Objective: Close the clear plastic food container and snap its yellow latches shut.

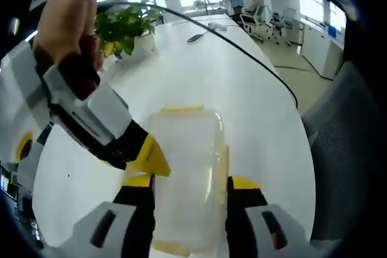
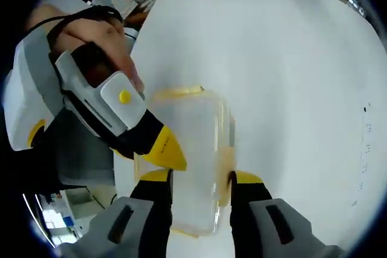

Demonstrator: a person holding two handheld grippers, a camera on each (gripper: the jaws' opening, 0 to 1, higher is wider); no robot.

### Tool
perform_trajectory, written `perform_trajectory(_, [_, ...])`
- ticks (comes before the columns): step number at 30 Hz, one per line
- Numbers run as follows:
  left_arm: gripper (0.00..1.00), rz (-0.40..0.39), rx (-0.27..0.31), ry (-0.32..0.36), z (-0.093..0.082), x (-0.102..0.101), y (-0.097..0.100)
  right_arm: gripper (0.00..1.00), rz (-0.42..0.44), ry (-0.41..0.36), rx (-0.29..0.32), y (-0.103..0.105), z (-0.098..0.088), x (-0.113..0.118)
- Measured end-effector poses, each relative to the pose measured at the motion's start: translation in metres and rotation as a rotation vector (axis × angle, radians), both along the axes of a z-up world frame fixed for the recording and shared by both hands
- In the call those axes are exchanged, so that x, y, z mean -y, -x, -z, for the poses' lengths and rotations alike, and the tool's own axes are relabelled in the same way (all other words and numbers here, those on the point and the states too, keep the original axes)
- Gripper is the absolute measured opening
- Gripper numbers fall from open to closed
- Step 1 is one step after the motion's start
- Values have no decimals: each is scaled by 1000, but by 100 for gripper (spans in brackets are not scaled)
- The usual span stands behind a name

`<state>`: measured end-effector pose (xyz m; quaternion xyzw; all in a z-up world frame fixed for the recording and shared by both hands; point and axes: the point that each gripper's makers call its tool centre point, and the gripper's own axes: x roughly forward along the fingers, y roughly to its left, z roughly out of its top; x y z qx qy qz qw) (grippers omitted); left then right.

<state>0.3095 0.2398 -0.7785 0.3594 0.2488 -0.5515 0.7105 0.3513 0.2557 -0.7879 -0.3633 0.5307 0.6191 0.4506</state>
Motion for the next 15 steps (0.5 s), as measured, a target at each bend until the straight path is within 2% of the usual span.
perform_trajectory(6, [38, -8, 4, -11, 3, 2, -2, 31, -5, 2, 14, 2, -1, 0])
perform_trajectory(8, [38, -22, -22, -6, 5, -2, 3, 28, -24, 11, 21, 7, 3, 6])
perform_trajectory(15, [39, -5, -12, 2, 4, 1, 0, 31, 13, 17, 17, 2, 0, 1])
